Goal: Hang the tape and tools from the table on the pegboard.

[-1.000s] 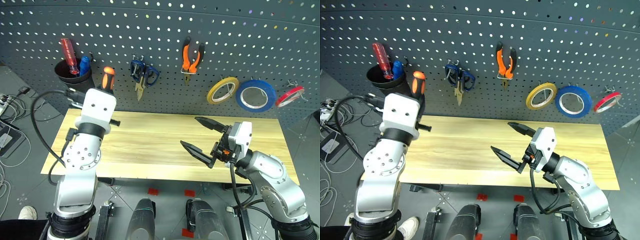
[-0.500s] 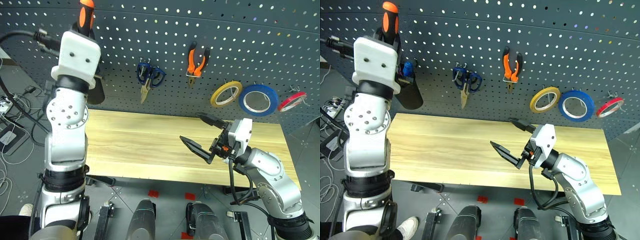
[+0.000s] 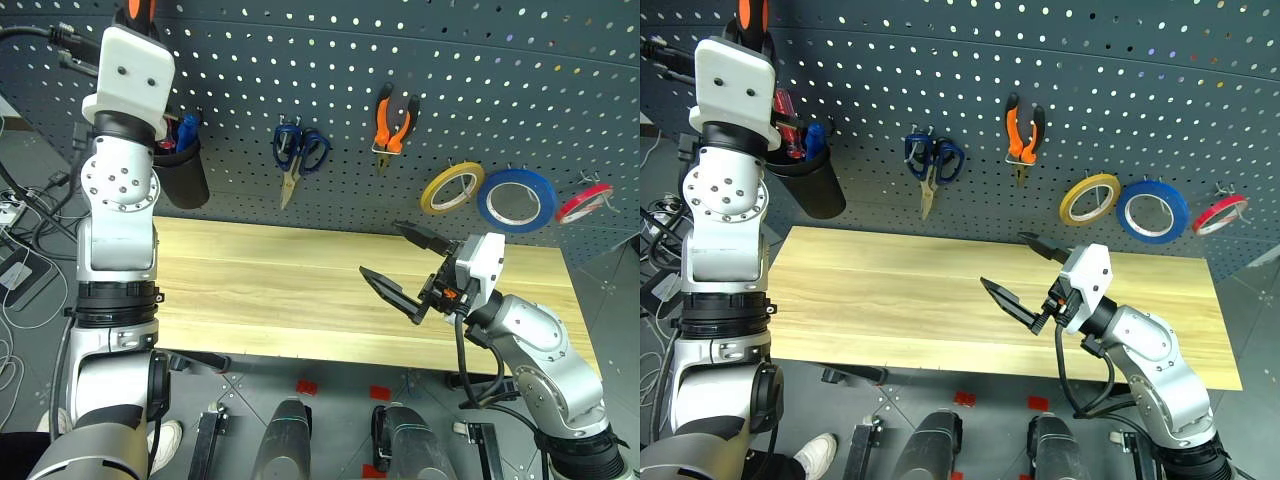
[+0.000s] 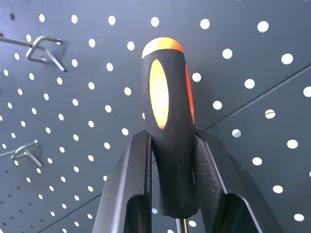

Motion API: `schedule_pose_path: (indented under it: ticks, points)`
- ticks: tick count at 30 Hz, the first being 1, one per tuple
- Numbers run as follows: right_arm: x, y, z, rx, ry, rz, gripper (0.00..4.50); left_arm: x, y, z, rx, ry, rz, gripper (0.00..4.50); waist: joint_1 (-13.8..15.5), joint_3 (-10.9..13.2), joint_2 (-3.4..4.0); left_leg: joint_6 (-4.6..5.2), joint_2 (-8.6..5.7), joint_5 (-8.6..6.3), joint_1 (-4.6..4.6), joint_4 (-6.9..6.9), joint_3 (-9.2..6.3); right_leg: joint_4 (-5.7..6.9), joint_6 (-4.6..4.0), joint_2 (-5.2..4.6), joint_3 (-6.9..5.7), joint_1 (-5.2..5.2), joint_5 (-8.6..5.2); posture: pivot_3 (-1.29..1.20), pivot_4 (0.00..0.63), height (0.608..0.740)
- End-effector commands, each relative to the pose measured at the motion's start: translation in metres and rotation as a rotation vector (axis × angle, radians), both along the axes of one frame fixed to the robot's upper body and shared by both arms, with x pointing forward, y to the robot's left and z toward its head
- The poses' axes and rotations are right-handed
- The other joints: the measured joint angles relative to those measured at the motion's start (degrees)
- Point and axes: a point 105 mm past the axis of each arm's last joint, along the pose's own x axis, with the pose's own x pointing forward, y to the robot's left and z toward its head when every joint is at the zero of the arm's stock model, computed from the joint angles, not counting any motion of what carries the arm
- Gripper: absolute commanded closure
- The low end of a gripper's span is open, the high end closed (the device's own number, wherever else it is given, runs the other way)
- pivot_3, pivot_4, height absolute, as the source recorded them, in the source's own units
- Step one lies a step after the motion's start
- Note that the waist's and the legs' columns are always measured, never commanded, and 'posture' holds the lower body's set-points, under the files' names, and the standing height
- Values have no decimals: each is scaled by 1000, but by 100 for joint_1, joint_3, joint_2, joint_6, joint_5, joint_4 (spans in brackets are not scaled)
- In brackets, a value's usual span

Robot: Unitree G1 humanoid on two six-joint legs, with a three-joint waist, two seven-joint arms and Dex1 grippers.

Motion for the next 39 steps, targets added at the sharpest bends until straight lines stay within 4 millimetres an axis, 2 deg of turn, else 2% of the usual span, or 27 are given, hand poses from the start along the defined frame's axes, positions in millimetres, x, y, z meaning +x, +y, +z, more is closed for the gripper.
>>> schedule_pose_path:
  ticks: [1, 4, 12, 17, 19, 28, 29, 34, 36, 39]
  points:
    - [-6, -2, 13, 6, -49, -8, 0, -5, 4, 6, -26, -54, 1, 3665, -3, 0, 0, 0, 0, 0, 0, 1, -1, 0, 0, 0, 0, 0, 0, 121, 220, 740]
    - [-5, -3, 14, 3, -46, -12, 0, -3, 6, 0, -54, -39, -2, 3665, -7, 0, 0, 0, 0, 0, 0, 1, 0, 1, 0, 1, 0, 0, 0, 118, 226, 740]
    - [-5, -5, 11, 1, -35, -18, 0, 1, 21, -29, -190, 63, 18, 3665, -27, 0, 0, 1, 2, 0, 2, 1, 0, 3, 0, 2, 1, 0, 0, 118, 233, 740]
    - [-4, -6, 9, -1, -32, -21, 0, -4, 22, -34, -214, 75, 31, 3665, -61, 0, 0, 1, 5, 0, 2, 1, 0, 3, 0, 4, 1, 0, 0, 118, 233, 740]
    - [-4, -6, 8, -2, -30, -21, 0, -4, 23, -35, -223, 78, 29, 2931, -67, 0, 0, 1, 5, -1, 2, 1, 0, 3, 0, 4, 1, 0, 0, 124, 236, 740]
    - [-3, -6, 6, -6, -29, -20, 0, -4, 25, -36, -269, 104, 7, 199, -64, 0, 0, 1, 4, -1, 2, 2, -1, 4, 0, 3, 1, 2, 0, 129, 237, 740]
    - [-3, -7, 6, -6, -29, -21, 0, -4, 24, -36, -273, 109, -2, 42, -64, 0, 0, 1, 4, -1, 2, 2, -1, 5, 0, 3, 0, 2, 0, 128, 237, 740]
    - [-1, -9, 6, -5, -32, -38, 0, -6, 5, -35, -281, 132, -108, 42, -56, 0, 0, 1, 3, -1, 2, 2, -1, 4, 0, 2, 0, 3, 0, 126, 236, 740]
    - [-1, -11, 7, -2, -33, -50, 0, -9, -7, -32, -275, 132, -171, 42, -57, 0, 0, 1, 4, -1, 2, 3, -1, 5, 0, 2, 0, 3, 0, 126, 236, 740]
    - [-1, -15, 8, 1, -34, -71, 0, -23, -37, -26, -200, 123, -289, 42, -58, 0, 0, 1, 4, -1, 2, 3, 0, 5, 0, 2, 2, 3, 0, 122, 233, 740]
